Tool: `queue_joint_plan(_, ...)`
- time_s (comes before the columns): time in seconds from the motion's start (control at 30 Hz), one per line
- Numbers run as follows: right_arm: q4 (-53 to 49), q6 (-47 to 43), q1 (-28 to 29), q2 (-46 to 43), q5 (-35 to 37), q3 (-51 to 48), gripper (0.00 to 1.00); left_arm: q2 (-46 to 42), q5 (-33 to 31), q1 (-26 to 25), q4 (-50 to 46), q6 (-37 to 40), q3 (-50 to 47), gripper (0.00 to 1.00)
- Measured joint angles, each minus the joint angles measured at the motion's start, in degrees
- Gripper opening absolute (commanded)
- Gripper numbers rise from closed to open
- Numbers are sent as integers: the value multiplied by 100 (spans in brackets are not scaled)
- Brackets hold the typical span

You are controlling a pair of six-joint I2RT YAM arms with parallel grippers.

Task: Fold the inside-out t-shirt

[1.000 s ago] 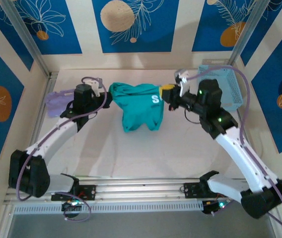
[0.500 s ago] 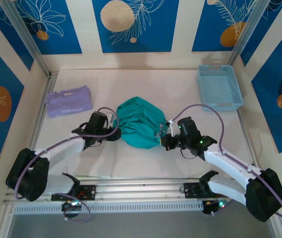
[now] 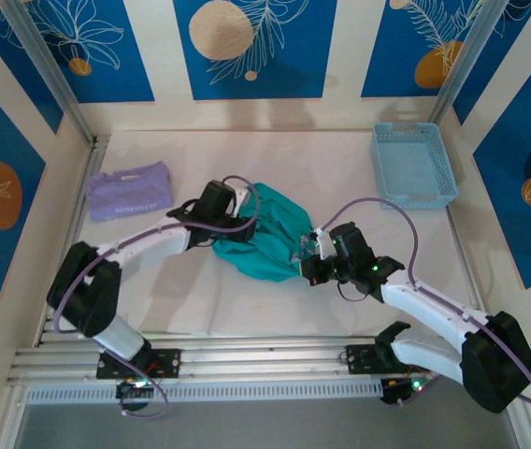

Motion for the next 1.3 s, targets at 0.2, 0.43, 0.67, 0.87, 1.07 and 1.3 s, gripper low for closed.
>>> queue_joint_plan(0.2, 15, -4, 0, 26, 81, 74, 0, 807, 83, -9, -256, 229, 588, 27)
queue_joint_plan(0.43, -118, -232, -2, 20, 341, 518, 0, 973, 24, 61, -555, 286, 1270, 0)
queue_joint_plan(0.67, -542, -883, -350, -282, 577, 1626, 0, -133, 350, 603, -542, 37, 1834, 0)
queue_joint_plan(0.87, -671, -1290, -935, -428, 656, 3086, 0, -1425, 723, 1421, -87, -538, 2332, 0)
queue_joint_plan(1.07, -761, -1475, -1119, -389, 446, 3748, 0, -1853, 940, 1443, 31, -669, 2616, 0)
queue_joint_plan(1.3, -1196, -1547, -1156, 63, 511, 4513, 0, -1606, 1165, 1054, -140, -649, 2616, 0)
